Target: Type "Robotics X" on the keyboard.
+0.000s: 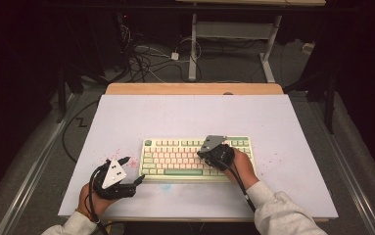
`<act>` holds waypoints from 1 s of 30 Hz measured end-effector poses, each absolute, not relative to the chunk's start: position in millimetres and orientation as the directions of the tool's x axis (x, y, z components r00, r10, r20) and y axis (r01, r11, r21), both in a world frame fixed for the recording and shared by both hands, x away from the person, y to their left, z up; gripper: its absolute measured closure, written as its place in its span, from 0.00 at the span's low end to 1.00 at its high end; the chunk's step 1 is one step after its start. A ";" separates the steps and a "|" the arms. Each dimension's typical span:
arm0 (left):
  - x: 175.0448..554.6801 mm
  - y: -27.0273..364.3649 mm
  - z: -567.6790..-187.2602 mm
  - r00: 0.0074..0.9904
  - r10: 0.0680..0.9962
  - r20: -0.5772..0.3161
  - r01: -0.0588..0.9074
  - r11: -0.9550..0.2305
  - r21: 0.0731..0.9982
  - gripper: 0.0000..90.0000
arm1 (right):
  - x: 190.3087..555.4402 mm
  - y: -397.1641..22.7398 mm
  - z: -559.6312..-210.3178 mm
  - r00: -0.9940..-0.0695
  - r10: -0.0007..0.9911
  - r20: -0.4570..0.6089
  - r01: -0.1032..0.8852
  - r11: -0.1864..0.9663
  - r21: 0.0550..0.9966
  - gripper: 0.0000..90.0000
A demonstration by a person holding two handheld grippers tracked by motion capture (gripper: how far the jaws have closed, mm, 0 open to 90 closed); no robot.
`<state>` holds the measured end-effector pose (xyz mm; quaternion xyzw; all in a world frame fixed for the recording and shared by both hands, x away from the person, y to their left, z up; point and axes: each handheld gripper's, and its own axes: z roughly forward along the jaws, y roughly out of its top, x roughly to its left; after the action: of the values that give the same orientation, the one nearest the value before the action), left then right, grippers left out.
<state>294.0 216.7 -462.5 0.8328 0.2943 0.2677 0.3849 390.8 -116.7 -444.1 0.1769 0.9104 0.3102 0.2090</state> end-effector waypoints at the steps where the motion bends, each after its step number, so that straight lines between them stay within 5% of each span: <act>1: 294.0 216.7 -462.5 0.683 0.697 0.219 0.284 -0.529 0.799 0.25 | 388.5 -118.4 -442.6 -0.843 0.465 -0.271 0.193 0.731 0.655 1.00; 10: 293.1 214.0 -461.0 0.687 0.696 0.209 0.287 -0.523 0.803 0.25 | 359.4 -146.8 -416.1 -0.824 0.504 -0.258 0.119 0.601 0.791 1.00; 19: 292.6 212.2 -460.2 0.691 0.691 0.213 0.282 -0.529 0.800 0.25 | 347.7 -163.0 -408.1 -0.816 0.522 -0.248 0.108 0.558 0.823 0.98; 26: 293.1 211.6 -458.8 0.695 0.688 0.210 0.282 -0.529 0.800 0.25 | 343.7 -171.5 -407.9 -0.810 0.538 -0.233 0.119 0.540 0.833 0.91; 30: 293.5 211.7 -457.4 0.691 0.692 0.208 0.284 -0.525 0.803 0.26 | 341.1 -174.8 -408.6 -0.800 0.550 -0.239 0.117 0.534 0.837 0.79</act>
<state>293.5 211.7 -457.4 0.8328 0.2930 0.2623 0.3897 341.1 -174.8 -408.6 0.1984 0.8404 0.4400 0.2464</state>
